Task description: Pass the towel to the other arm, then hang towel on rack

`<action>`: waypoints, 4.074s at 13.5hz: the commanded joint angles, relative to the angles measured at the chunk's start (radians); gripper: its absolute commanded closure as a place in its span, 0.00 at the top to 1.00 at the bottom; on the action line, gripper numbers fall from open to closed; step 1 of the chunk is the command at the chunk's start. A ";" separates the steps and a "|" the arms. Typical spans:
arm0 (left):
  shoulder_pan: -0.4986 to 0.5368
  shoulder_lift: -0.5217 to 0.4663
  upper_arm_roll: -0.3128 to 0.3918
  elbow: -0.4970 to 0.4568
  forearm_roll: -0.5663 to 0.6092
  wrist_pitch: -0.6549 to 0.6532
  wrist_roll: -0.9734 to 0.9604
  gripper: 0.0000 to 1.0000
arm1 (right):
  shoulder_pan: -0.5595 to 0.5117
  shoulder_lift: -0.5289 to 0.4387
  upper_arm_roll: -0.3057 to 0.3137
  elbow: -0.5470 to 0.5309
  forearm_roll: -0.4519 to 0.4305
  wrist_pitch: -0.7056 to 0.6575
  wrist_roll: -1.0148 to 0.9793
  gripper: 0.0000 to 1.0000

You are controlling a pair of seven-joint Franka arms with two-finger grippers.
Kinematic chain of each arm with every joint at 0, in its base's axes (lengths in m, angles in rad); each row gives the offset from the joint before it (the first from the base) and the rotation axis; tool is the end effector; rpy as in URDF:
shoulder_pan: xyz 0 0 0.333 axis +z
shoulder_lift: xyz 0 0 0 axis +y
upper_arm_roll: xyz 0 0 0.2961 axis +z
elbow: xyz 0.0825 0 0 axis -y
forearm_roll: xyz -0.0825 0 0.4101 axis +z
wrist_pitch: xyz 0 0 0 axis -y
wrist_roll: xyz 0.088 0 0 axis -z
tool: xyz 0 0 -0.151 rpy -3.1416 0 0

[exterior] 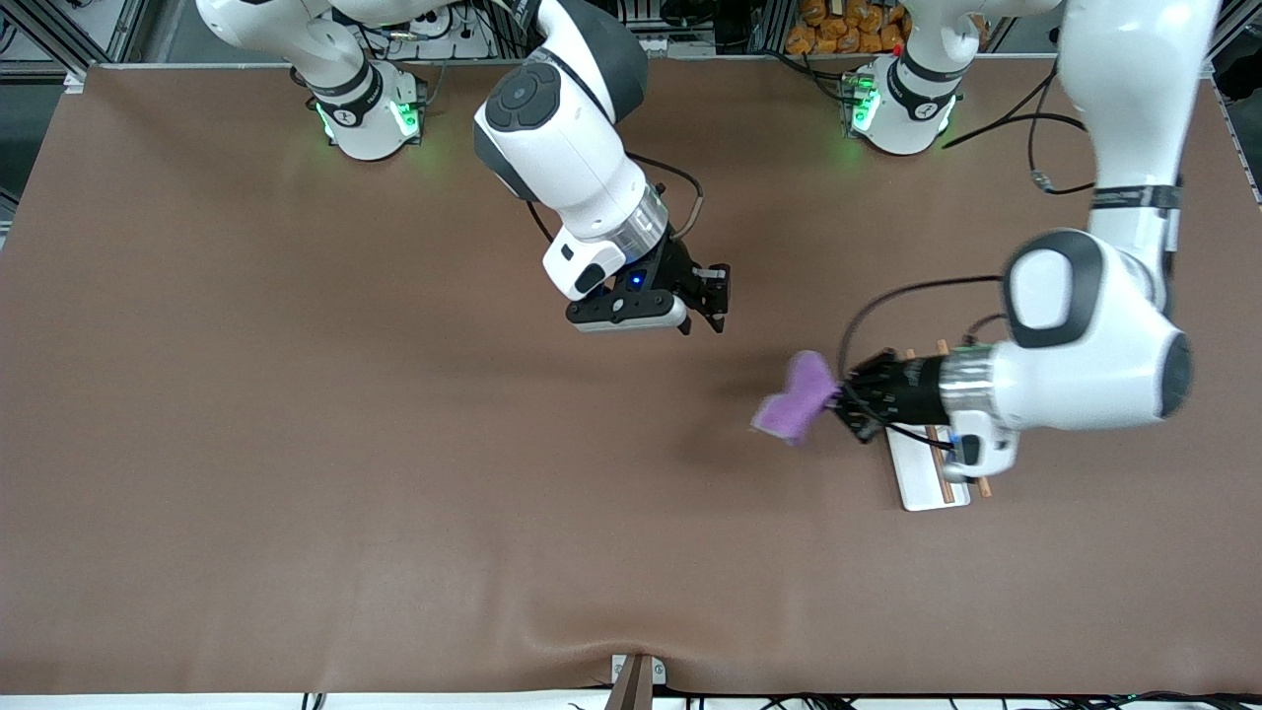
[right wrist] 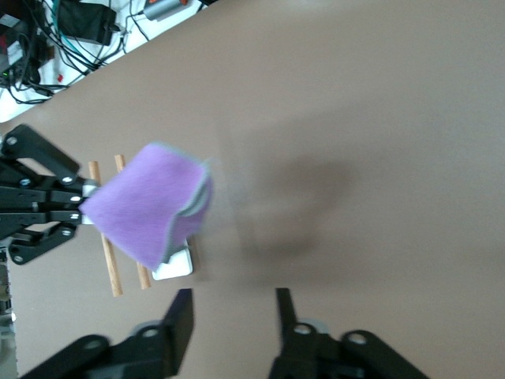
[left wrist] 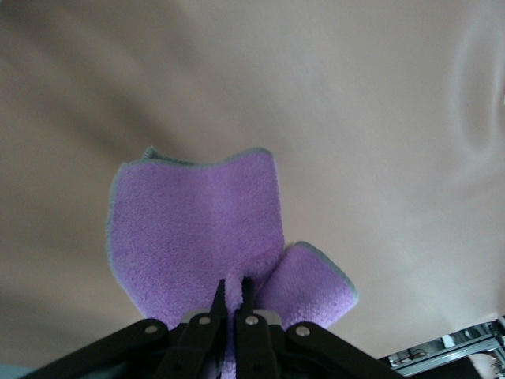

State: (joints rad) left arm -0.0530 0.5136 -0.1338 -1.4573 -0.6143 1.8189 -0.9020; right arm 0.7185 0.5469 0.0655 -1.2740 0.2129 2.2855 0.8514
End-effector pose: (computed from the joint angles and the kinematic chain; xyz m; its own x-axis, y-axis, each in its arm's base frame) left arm 0.6780 -0.1893 0.3324 0.5387 0.6101 -0.5810 0.8227 -0.5294 0.2069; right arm 0.5577 0.5578 0.4282 0.9719 -0.2110 0.1041 -0.1367 -0.8666 -0.4799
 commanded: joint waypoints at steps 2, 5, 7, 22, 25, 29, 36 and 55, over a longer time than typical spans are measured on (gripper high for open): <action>0.097 0.060 -0.010 -0.001 0.013 -0.055 0.156 0.00 | -0.057 -0.034 -0.001 0.005 0.002 -0.130 -0.079 1.00; 0.165 0.115 -0.010 0.000 0.013 -0.055 0.211 0.00 | -0.178 -0.073 -0.004 0.005 0.002 -0.340 -0.309 1.00; 0.232 0.126 -0.012 0.000 0.011 -0.056 0.302 0.00 | -0.285 -0.094 -0.004 -0.010 0.002 -0.443 -0.510 1.00; 0.386 0.166 -0.010 -0.002 0.011 -0.087 0.492 0.02 | -0.678 -0.467 -0.095 -0.248 -0.182 -0.739 -0.948 1.00; 0.395 0.169 -0.012 -0.002 0.011 -0.087 0.529 0.03 | -0.715 -0.499 -0.111 -0.248 -0.208 -0.802 -0.973 1.00; 0.415 0.175 -0.012 -0.002 0.011 -0.099 0.551 0.14 | -0.745 -0.553 -0.110 -0.234 -0.207 -0.911 -0.959 1.00; 0.421 0.187 -0.012 -0.003 0.011 -0.099 0.597 1.00 | -0.746 -0.576 -0.119 -0.232 -0.194 -0.917 -0.822 1.00; 0.418 -0.170 -0.058 -0.006 0.229 -0.303 0.627 1.00 | -0.737 -0.573 -0.133 -0.217 -0.210 -0.870 -0.835 1.00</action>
State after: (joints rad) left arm 0.3758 0.4286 -0.1739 -1.4345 -0.4486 1.5311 -0.2590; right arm -0.0159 -0.0104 -0.0727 -1.4844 0.0184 1.4111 0.0130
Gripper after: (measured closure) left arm 0.000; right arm 0.000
